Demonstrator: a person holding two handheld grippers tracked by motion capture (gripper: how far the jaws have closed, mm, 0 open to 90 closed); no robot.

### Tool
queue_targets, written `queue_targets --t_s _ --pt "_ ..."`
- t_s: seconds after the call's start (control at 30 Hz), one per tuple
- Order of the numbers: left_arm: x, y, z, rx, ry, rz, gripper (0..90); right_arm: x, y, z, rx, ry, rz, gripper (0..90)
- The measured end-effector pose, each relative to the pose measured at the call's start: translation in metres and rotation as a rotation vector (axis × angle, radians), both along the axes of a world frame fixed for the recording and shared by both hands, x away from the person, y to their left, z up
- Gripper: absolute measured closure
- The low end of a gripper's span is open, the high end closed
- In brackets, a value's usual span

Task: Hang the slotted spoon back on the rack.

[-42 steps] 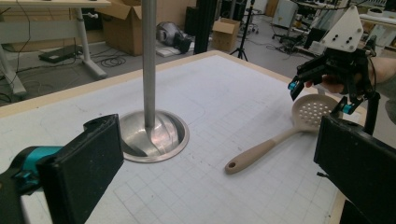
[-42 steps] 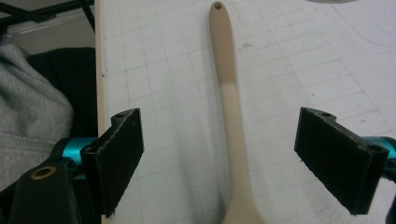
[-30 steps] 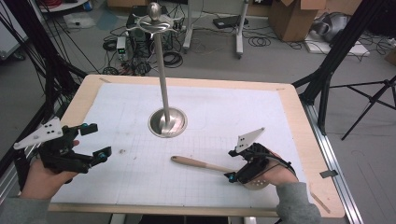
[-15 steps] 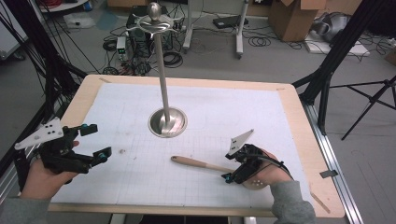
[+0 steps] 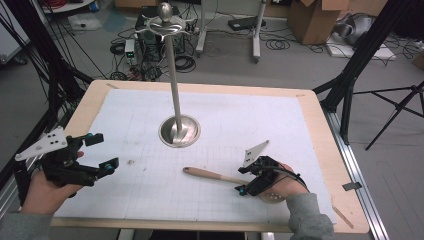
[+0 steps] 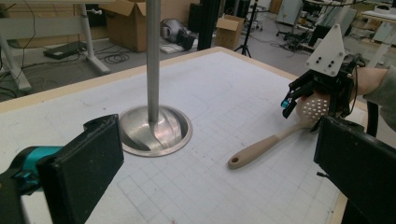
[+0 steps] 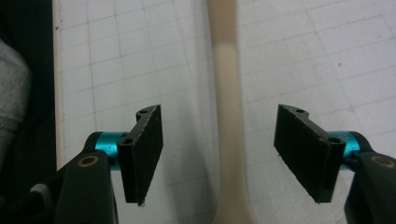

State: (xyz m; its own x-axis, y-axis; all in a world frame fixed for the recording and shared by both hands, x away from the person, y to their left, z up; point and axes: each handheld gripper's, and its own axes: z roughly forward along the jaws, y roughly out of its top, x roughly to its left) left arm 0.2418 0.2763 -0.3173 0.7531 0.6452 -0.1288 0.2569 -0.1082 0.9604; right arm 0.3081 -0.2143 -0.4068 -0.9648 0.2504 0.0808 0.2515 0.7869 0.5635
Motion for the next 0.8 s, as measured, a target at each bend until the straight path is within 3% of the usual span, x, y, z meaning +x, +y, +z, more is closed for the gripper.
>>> queue_targets --t_s 0.8 --pt "0.0015 -0.0013 -0.0033 0.007 0.014 0.002 1.9 0.0024 -0.0002 -0.0090 -0.063 -0.016 0.000 54.4"
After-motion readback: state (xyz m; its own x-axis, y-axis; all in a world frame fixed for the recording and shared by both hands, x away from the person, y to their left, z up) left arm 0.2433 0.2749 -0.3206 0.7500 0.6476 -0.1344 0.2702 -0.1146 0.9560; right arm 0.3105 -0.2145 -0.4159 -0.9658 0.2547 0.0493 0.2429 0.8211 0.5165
